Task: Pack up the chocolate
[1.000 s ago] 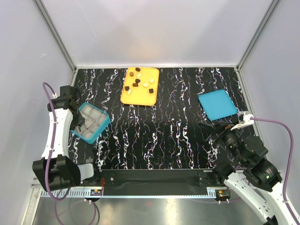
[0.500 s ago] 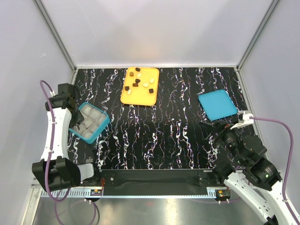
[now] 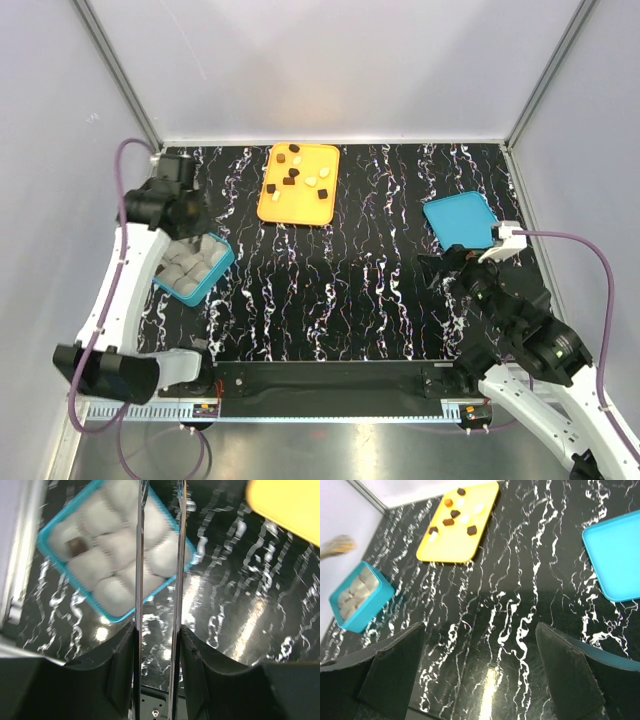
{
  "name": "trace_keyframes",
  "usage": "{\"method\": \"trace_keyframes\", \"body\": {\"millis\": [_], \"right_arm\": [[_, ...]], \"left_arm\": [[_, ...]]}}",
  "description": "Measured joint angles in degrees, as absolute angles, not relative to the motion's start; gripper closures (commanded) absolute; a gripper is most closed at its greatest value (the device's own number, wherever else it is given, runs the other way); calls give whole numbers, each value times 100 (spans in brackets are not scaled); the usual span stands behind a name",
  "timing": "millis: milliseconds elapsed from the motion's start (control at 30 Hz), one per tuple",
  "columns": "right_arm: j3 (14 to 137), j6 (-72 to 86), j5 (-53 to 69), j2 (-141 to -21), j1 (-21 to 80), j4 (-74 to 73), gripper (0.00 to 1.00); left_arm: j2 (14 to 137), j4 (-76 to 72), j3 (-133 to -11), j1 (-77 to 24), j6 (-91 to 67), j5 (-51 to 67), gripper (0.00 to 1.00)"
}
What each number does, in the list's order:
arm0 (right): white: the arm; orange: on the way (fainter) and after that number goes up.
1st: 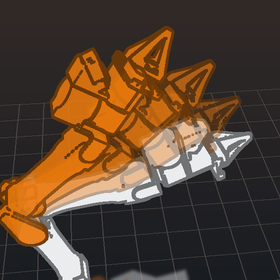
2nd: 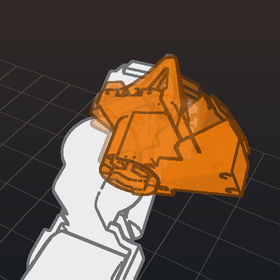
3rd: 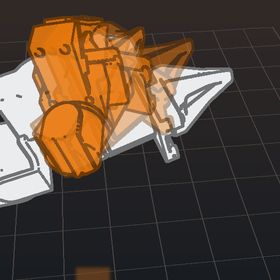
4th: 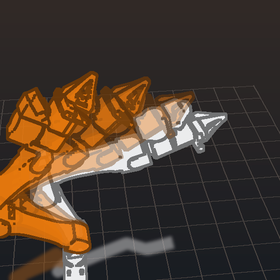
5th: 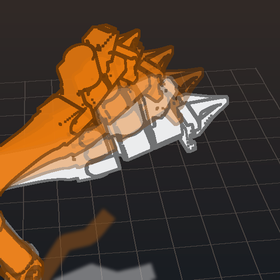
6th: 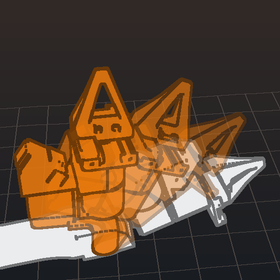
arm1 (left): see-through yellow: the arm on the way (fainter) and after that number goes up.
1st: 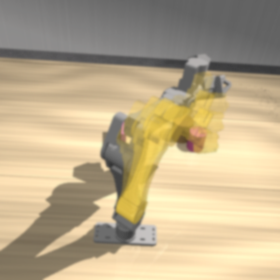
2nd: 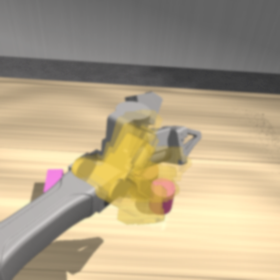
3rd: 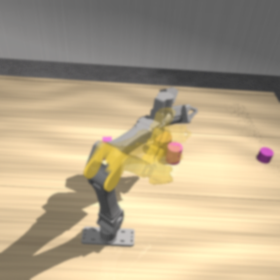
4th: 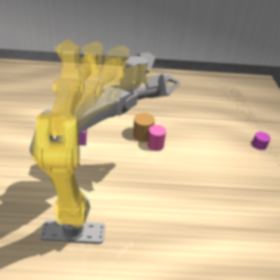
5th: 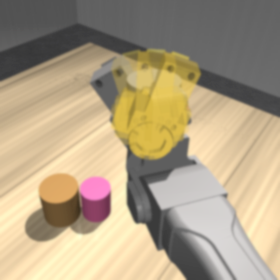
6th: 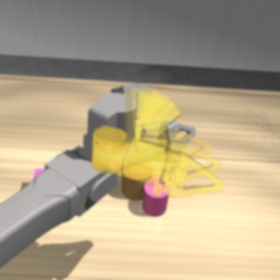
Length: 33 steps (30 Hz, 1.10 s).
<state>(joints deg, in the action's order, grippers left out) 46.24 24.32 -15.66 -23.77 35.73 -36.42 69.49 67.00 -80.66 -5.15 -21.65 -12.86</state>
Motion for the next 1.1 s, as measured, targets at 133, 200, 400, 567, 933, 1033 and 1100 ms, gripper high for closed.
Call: {"method": "trace_keyframes", "body": {"millis": [133, 200, 400, 567, 933, 1033, 1100], "right_arm": [[4834, 2495, -1616, -2381, 3575, -3645, 0], [4888, 2534, -1669, -2381, 3575, -3645, 0], [5000, 2554, -1802, -2488, 3579, -3647, 0], [5089, 2532, -1973, -2630, 3586, -3647, 0], [5109, 2480, -2060, -2840, 3586, -3632, 0], [5109, 2447, -2060, -2880, 3586, -3629, 0], [5109, 2429, -2060, -2884, 3586, -3629, 0]], "left_arm": [[7642, 6471, -8326, -1538, -2209, -1332, 60], [8103, 6359, -8549, -1892, -2204, -1356, 60], [9306, 5767, -9000, -2298, -2038, -1273, 61], [9931, 5422, -9336, -2298, -1870, -1256, 63], [10711, 5100, -9564, -2298, -1645, -1267, 63], [10711, 5041, -9564, -2298, -1629, -1295, 62], [10711, 4976, -9539, -2298, -1629, -1313, 62]]}}
